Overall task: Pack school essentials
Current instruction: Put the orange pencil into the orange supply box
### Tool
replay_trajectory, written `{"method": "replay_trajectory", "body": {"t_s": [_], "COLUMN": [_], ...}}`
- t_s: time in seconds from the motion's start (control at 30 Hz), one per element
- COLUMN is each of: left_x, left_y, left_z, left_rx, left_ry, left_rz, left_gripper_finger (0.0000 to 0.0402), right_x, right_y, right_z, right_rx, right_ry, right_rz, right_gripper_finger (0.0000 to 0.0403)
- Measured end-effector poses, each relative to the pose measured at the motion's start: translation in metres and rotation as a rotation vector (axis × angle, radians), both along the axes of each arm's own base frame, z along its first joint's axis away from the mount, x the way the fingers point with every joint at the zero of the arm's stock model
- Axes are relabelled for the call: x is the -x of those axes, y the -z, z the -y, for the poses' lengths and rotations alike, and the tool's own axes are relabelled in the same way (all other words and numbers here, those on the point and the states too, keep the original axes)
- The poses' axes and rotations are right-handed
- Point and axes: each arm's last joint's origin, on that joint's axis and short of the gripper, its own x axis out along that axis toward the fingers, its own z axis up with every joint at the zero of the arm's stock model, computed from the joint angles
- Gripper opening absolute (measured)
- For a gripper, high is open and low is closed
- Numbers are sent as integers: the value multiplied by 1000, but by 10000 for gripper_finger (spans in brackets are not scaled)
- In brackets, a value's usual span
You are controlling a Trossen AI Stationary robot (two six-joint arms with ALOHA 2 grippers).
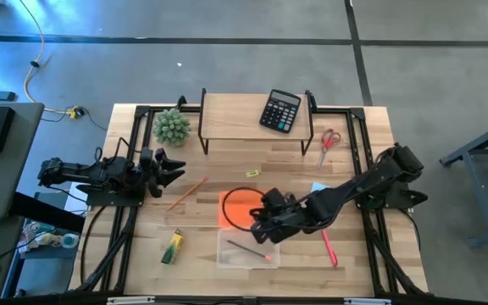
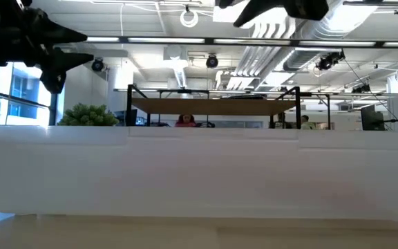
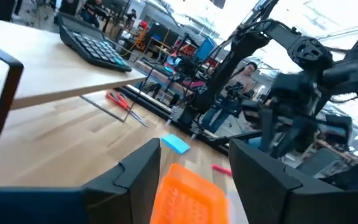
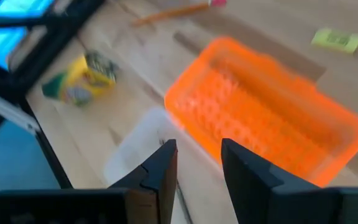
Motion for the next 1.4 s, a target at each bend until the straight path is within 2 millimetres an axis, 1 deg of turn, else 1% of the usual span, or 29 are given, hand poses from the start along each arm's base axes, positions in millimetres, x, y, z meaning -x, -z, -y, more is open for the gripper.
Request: {"method": "replay_trajectory", "body": {"t_s": [0.13,0.23,0.4,0.47,0.63,0.73,0.83,0.97,1.1,1.23,1.4], "left_x": [2,2,-3,-6,-15,-23,-31,-42,-57,-72,-87], "left_y": [-17,-32,-49,-52,-55,-56,-55,-54,-51,-45,-35], "left_z": [0,0,-2,-3,-5,-5,-6,-9,-17,-28,-40], "left_rx": [-42,-93,-133,-144,-124,-74,-71,-2,59,138,219], "left_ry": [2,-5,-77,-121,-181,-194,-198,-220,-234,-196,-166], "left_rz": [16,-15,-167,-254,-457,-534,-629,-735,-803,-883,-966], "left_gripper_finger": [173,165,163,165,171,176,181,192,199,196,187], "right_x": [10,19,42,53,79,94,105,115,123,130,138], "right_y": [-16,-30,-56,-66,-88,-96,-103,-111,-116,-120,-125], "right_z": [7,14,27,33,54,67,79,92,103,114,124], "right_rx": [38,33,61,78,115,135,160,188,204,177,168], "right_ry": [29,46,82,100,150,173,176,179,178,195,157], "right_rz": [40,62,110,121,140,132,116,114,103,106,98], "right_gripper_finger": [117,117,117,117,117,117,117,117,117,117,117]}}
